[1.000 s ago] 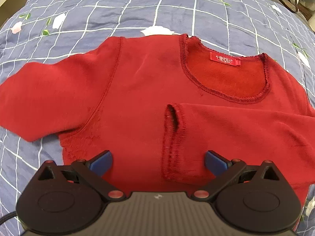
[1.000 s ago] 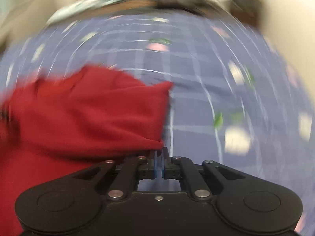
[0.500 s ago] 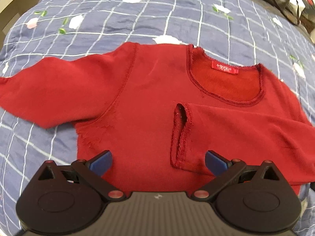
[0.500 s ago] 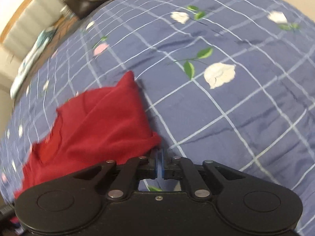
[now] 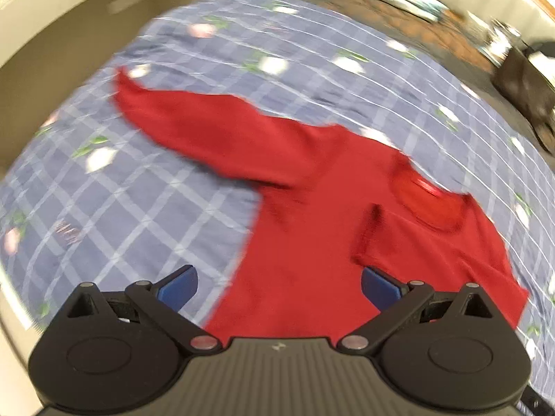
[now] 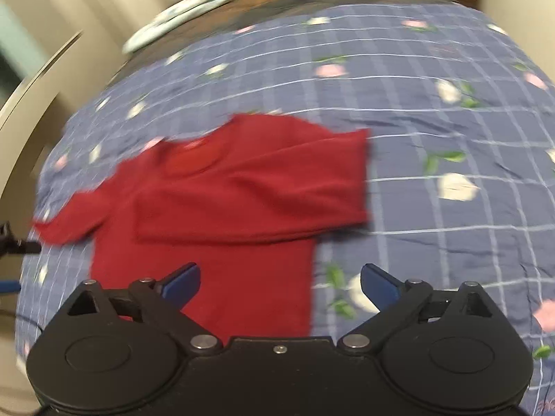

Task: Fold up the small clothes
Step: 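Move the left gripper to the cuff of the other sleeve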

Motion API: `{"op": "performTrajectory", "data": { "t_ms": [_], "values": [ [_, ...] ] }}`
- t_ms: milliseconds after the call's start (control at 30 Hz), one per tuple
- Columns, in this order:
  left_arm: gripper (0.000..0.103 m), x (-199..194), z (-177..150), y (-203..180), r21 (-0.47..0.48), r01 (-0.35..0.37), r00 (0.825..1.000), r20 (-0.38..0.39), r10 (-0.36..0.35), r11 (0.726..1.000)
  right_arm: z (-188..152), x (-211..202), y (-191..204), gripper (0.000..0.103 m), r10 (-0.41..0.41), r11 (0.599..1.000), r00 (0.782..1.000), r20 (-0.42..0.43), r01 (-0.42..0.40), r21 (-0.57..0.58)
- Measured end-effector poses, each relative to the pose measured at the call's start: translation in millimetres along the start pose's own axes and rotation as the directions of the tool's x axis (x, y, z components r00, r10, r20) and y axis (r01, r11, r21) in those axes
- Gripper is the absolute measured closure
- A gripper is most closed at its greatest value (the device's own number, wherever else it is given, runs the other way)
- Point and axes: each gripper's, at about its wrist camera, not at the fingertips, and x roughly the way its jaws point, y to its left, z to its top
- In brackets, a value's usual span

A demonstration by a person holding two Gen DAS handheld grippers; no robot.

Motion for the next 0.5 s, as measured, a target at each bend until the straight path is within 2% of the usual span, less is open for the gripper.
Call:
{"op": "performTrajectory", "data": {
  "t_ms": [133, 300, 400, 500],
  "values": [
    [0.000, -12, 2, 58, -0.073, -0.063, 0.998, 0.005, 0.064, 0.995, -7, -7, 43, 0.001, 0.032, 0.994, 0.999, 0.001, -0.031, -0.100],
    [0.000, 5, 19, 135, -0.119, -0.144, 0.989, -0.001, 0.145, 0.982, -18, 3, 99, 0.001, 0.069, 0.992, 0.997, -0.022, -0.071, -0.102],
    [0.000, 28, 44, 183, -0.132, -0.168, 0.986, -0.001, 0.169, 0.977, -27, 16, 137, 0.001, 0.072, 0.994, 0.997, -0.031, -0.074, -0.077],
    [0.000, 61, 83, 228, -0.129, -0.148, 0.989, -0.003, 0.149, 0.981, -39, 28, 177, 0.001, 0.043, 0.999, 0.998, -0.048, -0.044, -0.015]
  ]
}}
